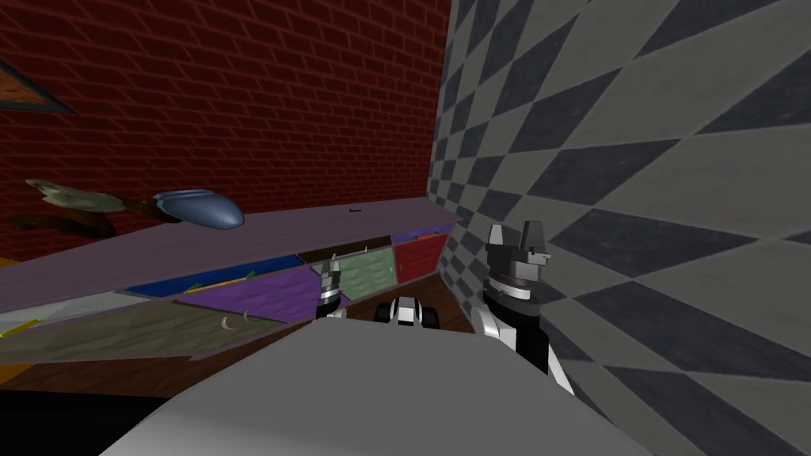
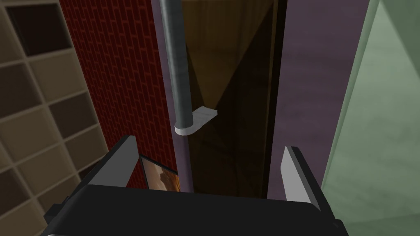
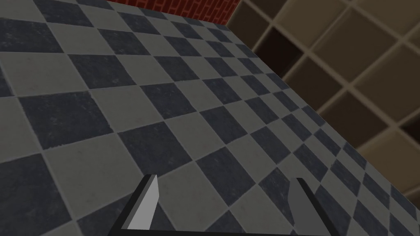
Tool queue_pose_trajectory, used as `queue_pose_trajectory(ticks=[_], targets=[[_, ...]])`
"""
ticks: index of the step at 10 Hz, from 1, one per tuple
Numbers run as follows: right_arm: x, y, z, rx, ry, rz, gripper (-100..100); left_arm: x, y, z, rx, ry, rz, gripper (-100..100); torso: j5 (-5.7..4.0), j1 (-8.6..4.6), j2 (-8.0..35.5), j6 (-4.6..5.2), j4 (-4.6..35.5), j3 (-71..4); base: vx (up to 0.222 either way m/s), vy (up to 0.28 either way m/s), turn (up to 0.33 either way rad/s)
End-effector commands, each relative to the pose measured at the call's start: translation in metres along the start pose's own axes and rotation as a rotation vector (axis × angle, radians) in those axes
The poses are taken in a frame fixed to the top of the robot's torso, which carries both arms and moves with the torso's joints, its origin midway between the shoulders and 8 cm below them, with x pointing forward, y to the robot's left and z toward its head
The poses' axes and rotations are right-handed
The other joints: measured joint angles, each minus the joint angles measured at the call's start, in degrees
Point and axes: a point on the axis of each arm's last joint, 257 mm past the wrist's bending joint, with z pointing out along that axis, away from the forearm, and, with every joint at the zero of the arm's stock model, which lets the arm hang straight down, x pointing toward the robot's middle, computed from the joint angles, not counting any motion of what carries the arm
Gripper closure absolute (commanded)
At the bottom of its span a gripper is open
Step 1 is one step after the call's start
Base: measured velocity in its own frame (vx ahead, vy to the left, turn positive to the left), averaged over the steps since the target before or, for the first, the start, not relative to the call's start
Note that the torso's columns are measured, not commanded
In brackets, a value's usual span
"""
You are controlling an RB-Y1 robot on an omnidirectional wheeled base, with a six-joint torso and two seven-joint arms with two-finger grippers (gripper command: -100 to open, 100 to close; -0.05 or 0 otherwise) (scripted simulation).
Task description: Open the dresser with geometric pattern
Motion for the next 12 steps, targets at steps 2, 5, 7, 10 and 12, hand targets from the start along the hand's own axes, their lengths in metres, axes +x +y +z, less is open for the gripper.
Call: queue_pose_trajectory(ticks=[2, 5, 7, 10, 12], targets=[[0.0, 0.0, 0.0, 0.0, 0.0, 0.0, 0, -0.017, 0.006, 0.027, 0.025, -0.074, 0.063, -100, -0.08, -0.28, -0.3, 0.02, -0.1, -0.2, -0.148, 0.082, -0.327], [0.0, 0.0, 0.0, 0.0, 0.0, 0.0, 0, -0.027, 0.015, 0.038, 0.016, -0.126, 0.099, -100, -0.08, -0.29, -0.3, 0.06, -0.1, -0.2, -0.113, 0.034, -0.184], [0.0, 0.0, 0.0, 0.0, 0.0, 0.0, 0, -0.037, 0.02, 0.05, 0.016, -0.18, 0.132, -100, -0.04, -0.08, -0.1, 0.06, 0.0, -0.1, -0.16, 0.059, -0.311], [0.0, 0.0, 0.0, 0.0, 0.0, 0.0, 0, -0.06, 0.029, 0.061, -0.007, -0.284, 0.201, -100, -0.11, 0.0, -0.5, -0.05, 0.0, -0.3, -0.181, 0.059, -0.336], [0.0, 0.0, 0.0, 0.0, 0.0, 0.0, 0, -0.068, 0.034, 0.068, -0.02, -0.34, 0.225, -100, -0.11, -0.09, -0.6, 0.03, -0.1, -0.4, -0.175, 0.042, -0.278]])
